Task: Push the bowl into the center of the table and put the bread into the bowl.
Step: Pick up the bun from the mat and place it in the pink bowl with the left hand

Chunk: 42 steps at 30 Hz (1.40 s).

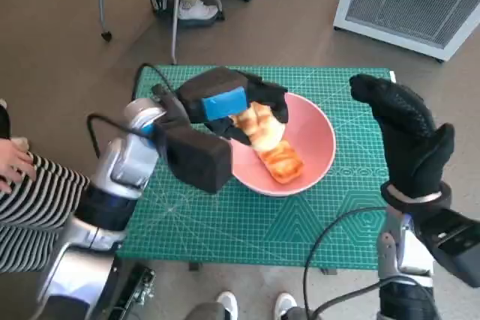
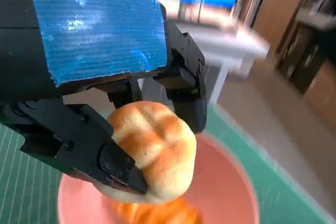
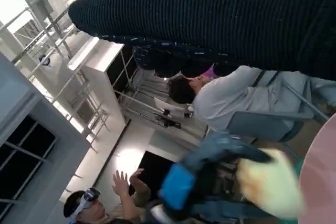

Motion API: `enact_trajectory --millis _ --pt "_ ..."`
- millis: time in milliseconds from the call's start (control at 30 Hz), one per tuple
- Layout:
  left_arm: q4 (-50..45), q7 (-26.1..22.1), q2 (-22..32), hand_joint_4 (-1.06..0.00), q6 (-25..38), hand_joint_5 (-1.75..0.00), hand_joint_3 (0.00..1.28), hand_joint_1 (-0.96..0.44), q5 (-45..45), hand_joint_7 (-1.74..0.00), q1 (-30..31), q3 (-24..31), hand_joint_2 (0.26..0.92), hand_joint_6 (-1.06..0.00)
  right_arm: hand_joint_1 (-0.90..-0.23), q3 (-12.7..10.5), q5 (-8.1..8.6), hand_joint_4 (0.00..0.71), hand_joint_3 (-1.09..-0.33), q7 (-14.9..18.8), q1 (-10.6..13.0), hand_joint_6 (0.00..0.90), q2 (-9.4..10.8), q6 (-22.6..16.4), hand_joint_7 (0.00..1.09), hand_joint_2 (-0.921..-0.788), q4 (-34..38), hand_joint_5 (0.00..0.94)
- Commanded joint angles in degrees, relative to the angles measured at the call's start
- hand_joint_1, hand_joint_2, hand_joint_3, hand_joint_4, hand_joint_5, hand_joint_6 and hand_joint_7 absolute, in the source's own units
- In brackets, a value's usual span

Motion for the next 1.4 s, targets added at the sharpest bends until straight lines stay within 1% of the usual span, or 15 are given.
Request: enact_trajectory --millis 33,133,200,433,533,567,667,767,900,967,1067,1167,1267,1367,1400 --pt "2.9 -2.8 -0.6 -0.38 1.9 -0.10 0.02 -0.11 1.0 -0.24 -2.5 -1.7 0.800 -0.36 -0.667 -0.2 0.03 0.151 -0.697 -0.3 1.6 0.039 0.4 0.2 0.46 -0.921 -0.4 0.006" --pt "2.5 -3.8 -0.4 -0.31 3.0 -0.04 0.01 -0.12 1.6 -0.14 -2.5 -2.2 0.781 -0.33 -0.666 -0.3 0.06 0.152 -0.697 -0.5 1.7 0.039 0.7 0.2 0.46 -0.921 -0.6 0.006" --pt "1.6 -4.1 -0.1 -0.24 3.7 -0.02 0.00 -0.13 2.1 -0.08 -2.2 -2.3 0.761 -0.29 -0.663 -0.3 0.08 0.151 -0.697 -0.6 1.7 0.038 0.9 0.3 0.46 -0.921 -0.7 0.005" --pt "0.4 -4.4 0.4 -0.08 3.6 0.00 0.00 -0.22 1.6 -0.01 -1.1 -1.7 0.731 -0.20 -0.660 -0.3 -0.12 0.150 -0.695 -1.3 1.3 0.037 1.4 0.6 0.46 -0.921 -0.8 0.004" --pt "0.4 -5.6 0.9 -0.05 3.1 0.00 0.00 -0.25 -0.2 0.00 -1.0 -0.8 0.727 -0.18 -0.661 -0.3 -0.20 0.150 -0.694 -1.7 1.1 0.036 1.5 0.8 0.46 -0.921 -0.9 0.004" --pt "0.4 -6.0 1.0 -0.03 2.9 0.00 0.00 -0.28 -0.8 0.00 -1.0 -0.5 0.727 -0.17 -0.661 -0.3 -0.23 0.150 -0.691 -1.8 1.0 0.036 1.6 0.9 0.46 -0.921 -0.9 0.003" --pt "1.2 -7.4 1.2 -0.01 2.1 0.00 0.00 -0.32 -3.3 0.00 -1.2 0.7 0.727 -0.15 -0.662 -0.2 -0.40 0.150 -0.688 -2.2 0.9 0.035 1.7 1.1 0.46 -0.921 -1.2 0.003" --pt "3.2 -9.1 1.0 0.00 1.4 0.00 0.00 -0.36 -7.6 0.00 -1.5 3.3 0.728 -0.14 -0.662 -0.1 -0.64 0.151 -0.686 -2.7 0.6 0.035 1.7 1.3 0.46 -0.921 -1.3 0.003" --pt "6.0 -9.5 0.3 0.00 -0.3 0.00 0.01 -0.43 -13.2 0.00 -1.2 7.3 0.743 -0.14 -0.662 0.0 -0.79 0.152 -0.684 -3.2 0.2 0.036 1.7 1.8 0.46 -0.921 -1.7 0.004" --pt "7.2 -8.9 -0.2 0.00 -2.0 0.00 0.01 -0.46 -15.4 0.00 -0.9 9.0 0.759 -0.14 -0.662 0.0 -0.80 0.152 -0.683 -3.3 0.0 0.036 1.6 2.1 0.46 -0.921 -1.9 0.004" --pt "8.2 -6.2 -2.1 0.00 -6.4 0.00 0.03 -0.51 -19.8 0.00 0.5 12.8 0.789 -0.14 -0.664 0.0 -0.84 0.152 -0.683 -3.7 -0.4 0.037 1.5 2.7 0.46 -0.921 -2.5 0.003" --pt "8.5 -4.1 -4.8 0.00 -9.6 0.00 0.04 -0.58 -24.7 -0.01 1.9 16.6 0.841 -0.17 -0.665 0.0 -0.86 0.153 -0.683 -4.0 -0.9 0.038 1.3 3.2 0.46 -0.921 -3.0 0.003" --pt "7.0 -2.1 -9.5 -0.03 -11.1 -0.01 0.05 -0.61 -31.9 -0.02 4.4 21.0 0.889 -0.19 -0.663 0.0 -1.35 0.154 -0.683 -4.6 -2.0 0.041 1.0 4.0 0.47 -0.921 -3.3 0.004" --pt "6.0 -1.3 -11.5 -0.07 -11.8 -0.03 0.11 -0.62 -34.9 -0.04 5.6 22.5 0.911 -0.22 -0.659 0.0 -1.58 0.155 -0.683 -5.0 -2.6 0.043 0.9 4.4 0.47 -0.921 -3.5 0.004" --pt "3.9 0.5 -13.1 -0.08 -11.9 -0.03 0.12 -0.63 -36.1 -0.04 6.8 23.2 0.914 -0.22 -0.658 0.0 -1.89 0.155 -0.683 -5.3 -3.3 0.044 0.8 4.7 0.47 -0.921 -3.4 0.004"
